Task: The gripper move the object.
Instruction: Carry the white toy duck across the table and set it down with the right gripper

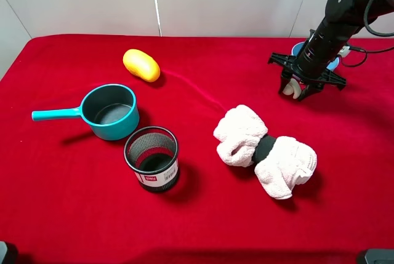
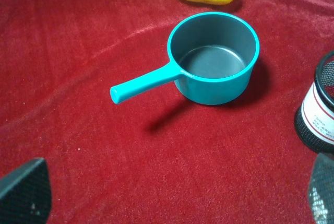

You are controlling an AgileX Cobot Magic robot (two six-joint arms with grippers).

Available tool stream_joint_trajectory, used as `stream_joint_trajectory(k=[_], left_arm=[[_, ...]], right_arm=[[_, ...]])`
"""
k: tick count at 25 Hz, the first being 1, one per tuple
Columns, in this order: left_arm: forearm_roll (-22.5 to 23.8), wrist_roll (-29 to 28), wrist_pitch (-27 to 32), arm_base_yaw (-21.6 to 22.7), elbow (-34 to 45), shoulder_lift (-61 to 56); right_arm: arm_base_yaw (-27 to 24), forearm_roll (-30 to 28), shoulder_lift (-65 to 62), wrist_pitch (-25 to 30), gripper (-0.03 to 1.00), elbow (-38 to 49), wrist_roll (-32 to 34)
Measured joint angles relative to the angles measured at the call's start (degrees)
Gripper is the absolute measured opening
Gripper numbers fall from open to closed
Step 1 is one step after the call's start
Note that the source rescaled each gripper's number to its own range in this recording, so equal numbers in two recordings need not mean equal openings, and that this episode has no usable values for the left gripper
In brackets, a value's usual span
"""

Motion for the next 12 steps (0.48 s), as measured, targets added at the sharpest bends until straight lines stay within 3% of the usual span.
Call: stream_joint_trajectory(k=[12], left_arm=[[0.0, 0.0, 0.0, 0.0, 0.0, 0.0]], right_arm=[[0.0, 0.1, -1.9, 2.1, 0.16, 0.0, -0.2]])
